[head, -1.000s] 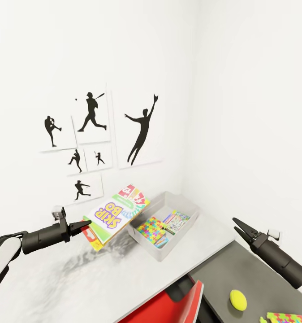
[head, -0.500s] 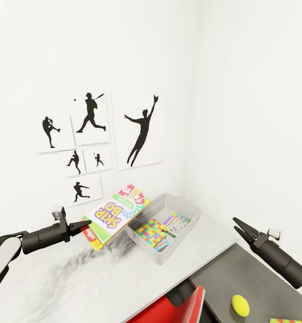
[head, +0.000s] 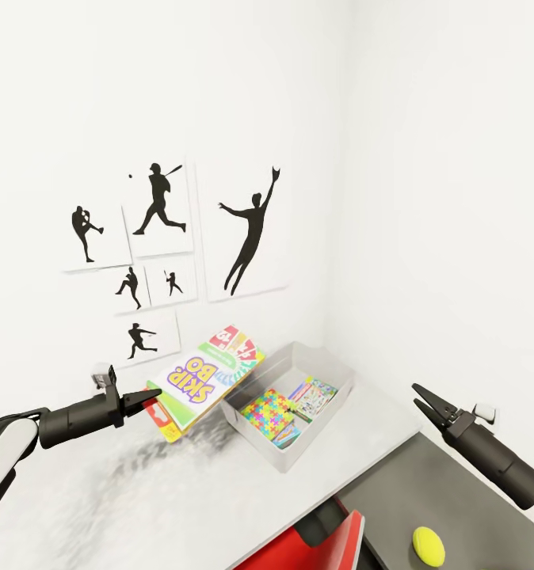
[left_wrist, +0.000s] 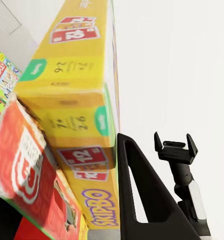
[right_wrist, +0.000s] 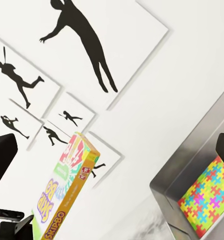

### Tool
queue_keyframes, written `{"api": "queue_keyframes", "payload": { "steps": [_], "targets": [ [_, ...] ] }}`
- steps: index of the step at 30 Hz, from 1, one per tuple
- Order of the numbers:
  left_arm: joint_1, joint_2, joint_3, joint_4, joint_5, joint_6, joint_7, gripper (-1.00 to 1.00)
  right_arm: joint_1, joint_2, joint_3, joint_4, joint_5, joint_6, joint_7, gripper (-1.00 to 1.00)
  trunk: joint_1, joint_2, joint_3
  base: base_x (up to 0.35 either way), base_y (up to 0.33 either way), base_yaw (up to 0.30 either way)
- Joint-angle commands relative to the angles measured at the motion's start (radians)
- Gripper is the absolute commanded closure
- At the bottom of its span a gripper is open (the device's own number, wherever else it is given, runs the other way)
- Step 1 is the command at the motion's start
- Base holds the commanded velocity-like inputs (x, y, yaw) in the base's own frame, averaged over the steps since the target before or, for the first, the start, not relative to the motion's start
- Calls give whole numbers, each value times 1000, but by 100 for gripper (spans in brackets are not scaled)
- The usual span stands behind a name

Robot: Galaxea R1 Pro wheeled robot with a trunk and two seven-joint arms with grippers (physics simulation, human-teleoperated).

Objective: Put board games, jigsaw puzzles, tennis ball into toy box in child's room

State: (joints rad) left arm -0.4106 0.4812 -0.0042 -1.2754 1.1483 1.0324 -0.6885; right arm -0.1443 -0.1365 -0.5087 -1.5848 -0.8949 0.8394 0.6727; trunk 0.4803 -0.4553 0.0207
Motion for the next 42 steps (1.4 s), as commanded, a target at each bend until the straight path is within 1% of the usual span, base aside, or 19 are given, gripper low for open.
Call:
{"api": "queue_keyframes", "payload": {
  "steps": [1,9,17,26,27,28,29,31,32,35,37,38,39,40,41,42],
  "targets": [
    [-1,0,0,1,-1,3,-5,100,0,0,-1,0,-1,6,2,-100,0,-1,0,0,0,0],
    [-1,0,0,1,-1,3,-5,100,0,4,-3,0,-1,6,2,-100,0,-1,0,0,0,0],
    [-1,-1,-1,1,-1,3,-4,100,-1,0,-3,0,-1,7,3,-100,0,-1,0,0,0,0],
    [-1,-4,-7,1,1,3,-3,100,-1,-5,-5,0,-1,8,46,-100,0,-1,0,0,0,0],
    [-1,-22,-11,1,-2,4,1,100,-1,-6,-7,0,-1,9,47,-100,0,-1,0,0,0,0],
    [-1,-51,-13,1,-5,4,6,100,-1,-6,-9,0,-1,9,48,-100,0,-1,0,0,0,0],
    [-2,-89,-14,0,-8,4,20,100,-1,-6,-10,0,-1,9,48,-100,0,-1,0,0,0,0],
    [-7,-143,-17,-5,-10,6,63,100,-1,-6,-11,0,-1,9,48,-100,0,-1,0,0,0,0],
    [-19,-163,-18,-6,-9,6,93,100,-1,-6,-11,0,-1,9,48,-100,0,-1,0,0,0,0],
    [-84,-203,-19,-5,-4,8,178,100,-1,-6,-12,0,-1,9,49,-100,0,-1,0,0,0,0],
    [-116,-239,-21,-5,-3,9,222,100,-1,-7,-14,0,-1,9,49,-100,0,-1,0,0,0,0],
    [-183,-321,-31,1,-5,9,303,100,-1,-7,-25,0,-1,9,50,-100,0,-1,0,0,0,0],
    [-199,-338,-37,7,-5,9,332,100,-1,-8,-29,0,-1,9,50,-100,0,-1,0,0,0,0],
    [-206,-346,-39,10,-5,9,348,100,-1,-8,-31,0,-1,9,50,-100,0,-1,0,0,0,0],
    [-227,-366,-45,25,-4,8,391,100,-1,-8,-37,0,-1,10,50,-100,0,-1,0,0,0,0],
    [-241,-383,-47,39,-4,8,417,100,-1,-8,-41,0,-1,10,50,-100,0,-1,0,0,0,0]
  ]
}}
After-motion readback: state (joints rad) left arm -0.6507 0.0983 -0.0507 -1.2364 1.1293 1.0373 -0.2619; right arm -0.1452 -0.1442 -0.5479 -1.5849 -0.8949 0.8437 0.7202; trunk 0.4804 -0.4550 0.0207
